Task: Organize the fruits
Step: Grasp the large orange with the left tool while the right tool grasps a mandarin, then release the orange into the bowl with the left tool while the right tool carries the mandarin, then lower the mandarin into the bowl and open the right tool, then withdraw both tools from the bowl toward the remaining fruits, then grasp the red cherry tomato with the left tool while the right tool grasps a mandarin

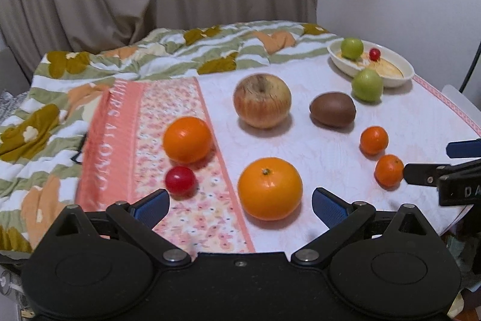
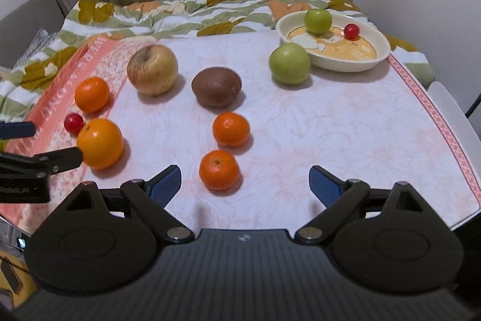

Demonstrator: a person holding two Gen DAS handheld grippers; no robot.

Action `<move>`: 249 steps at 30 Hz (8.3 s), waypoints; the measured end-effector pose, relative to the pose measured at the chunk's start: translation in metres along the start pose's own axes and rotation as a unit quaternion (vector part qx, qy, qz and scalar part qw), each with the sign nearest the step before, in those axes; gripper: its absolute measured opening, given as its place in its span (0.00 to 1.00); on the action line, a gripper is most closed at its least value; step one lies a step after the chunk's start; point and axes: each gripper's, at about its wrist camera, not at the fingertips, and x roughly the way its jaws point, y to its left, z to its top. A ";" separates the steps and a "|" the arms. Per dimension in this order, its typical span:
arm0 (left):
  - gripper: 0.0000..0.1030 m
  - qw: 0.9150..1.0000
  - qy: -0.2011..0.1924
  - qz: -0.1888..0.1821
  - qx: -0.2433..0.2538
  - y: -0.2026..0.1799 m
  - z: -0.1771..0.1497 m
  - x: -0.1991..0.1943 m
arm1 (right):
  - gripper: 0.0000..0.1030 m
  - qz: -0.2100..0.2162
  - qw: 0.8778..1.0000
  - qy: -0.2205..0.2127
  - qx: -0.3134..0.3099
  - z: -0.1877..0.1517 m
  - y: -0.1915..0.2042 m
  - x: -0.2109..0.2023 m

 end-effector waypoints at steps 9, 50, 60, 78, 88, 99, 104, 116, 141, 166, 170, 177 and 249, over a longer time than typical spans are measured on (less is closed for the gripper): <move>0.88 0.999 0.018 -0.030 -0.004 -0.005 0.003 0.031 | 0.94 0.016 1.000 0.008 -0.022 0.000 0.012 0.021; 0.62 0.998 0.033 -0.045 -0.034 0.002 -0.009 0.018 | 0.50 0.038 0.998 0.031 -0.045 0.011 0.016 0.024; 0.61 0.998 0.000 -0.061 -0.031 0.000 0.016 -0.015 | 0.50 0.031 0.999 0.009 -0.029 0.031 0.013 -0.009; 0.62 0.994 -0.091 -0.034 -0.056 -0.074 0.091 -0.060 | 0.50 0.069 0.996 -0.020 -0.060 0.091 -0.076 -0.053; 0.61 0.991 -0.102 0.005 -0.083 -0.136 0.133 -0.049 | 0.50 0.071 0.992 -0.029 -0.102 0.131 -0.166 -0.049; 0.62 0.992 -0.092 0.019 -0.085 -0.178 0.186 -0.002 | 0.50 0.076 0.990 -0.030 -0.115 0.191 -0.225 -0.010; 0.62 0.995 -0.078 0.010 -0.064 -0.184 0.208 0.040 | 0.50 0.069 0.992 -0.021 -0.103 0.207 -0.234 0.019; 0.62 1.000 -0.002 -0.030 0.002 -0.196 0.232 0.152 | 0.50 0.052 0.996 0.026 -0.065 0.226 -0.243 0.090; 1.00 0.996 0.054 -0.023 0.073 -0.215 0.228 0.199 | 0.50 0.032 0.998 0.045 -0.041 0.236 -0.259 0.118; 1.00 0.998 0.050 0.004 -0.048 -0.163 0.217 0.135 | 0.50 0.072 0.981 0.068 -0.166 0.212 -0.211 0.177; 1.00 0.997 0.048 0.011 -0.056 -0.157 0.214 0.130 | 0.58 0.071 0.980 0.061 -0.175 0.206 -0.208 0.180; 1.00 0.997 0.041 0.024 -0.067 -0.155 0.209 0.116 | 1.00 0.056 0.979 0.009 -0.194 0.199 -0.206 0.153; 0.83 0.997 0.023 0.018 -0.071 0.071 0.030 -0.004 | 1.00 -0.027 1.000 0.009 -0.004 0.063 0.022 0.007</move>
